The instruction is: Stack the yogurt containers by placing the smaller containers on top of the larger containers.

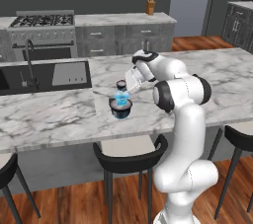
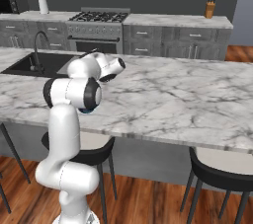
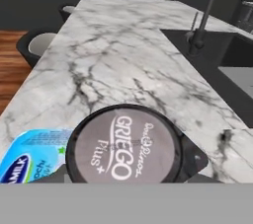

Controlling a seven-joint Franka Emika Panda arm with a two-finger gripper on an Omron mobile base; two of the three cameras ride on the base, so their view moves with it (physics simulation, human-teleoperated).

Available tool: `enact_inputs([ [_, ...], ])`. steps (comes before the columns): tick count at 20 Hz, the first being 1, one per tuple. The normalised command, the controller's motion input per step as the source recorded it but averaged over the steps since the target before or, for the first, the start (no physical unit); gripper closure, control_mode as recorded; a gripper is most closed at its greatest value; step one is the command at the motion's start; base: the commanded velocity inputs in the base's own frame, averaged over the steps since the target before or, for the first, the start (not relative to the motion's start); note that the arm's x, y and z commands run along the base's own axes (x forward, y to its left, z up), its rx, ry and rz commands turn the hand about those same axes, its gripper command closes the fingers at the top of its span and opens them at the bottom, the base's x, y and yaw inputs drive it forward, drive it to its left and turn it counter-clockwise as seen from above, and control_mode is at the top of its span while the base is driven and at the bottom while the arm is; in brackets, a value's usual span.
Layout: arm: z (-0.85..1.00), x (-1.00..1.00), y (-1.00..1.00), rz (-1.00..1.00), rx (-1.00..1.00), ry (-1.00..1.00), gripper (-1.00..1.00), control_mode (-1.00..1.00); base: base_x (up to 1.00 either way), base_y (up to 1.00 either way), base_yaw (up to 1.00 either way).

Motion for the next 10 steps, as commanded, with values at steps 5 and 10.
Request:
enact_inputs([
  [5,0.0,-0.12,0.07,0.0,0.0,-0.02,1.0,-1.0,0.0,0.0,0.0],
  [10,0.0,-0.31,0.0,0.0,0.0,0.0,1.0,-1.0,0.0,0.0,0.0],
])
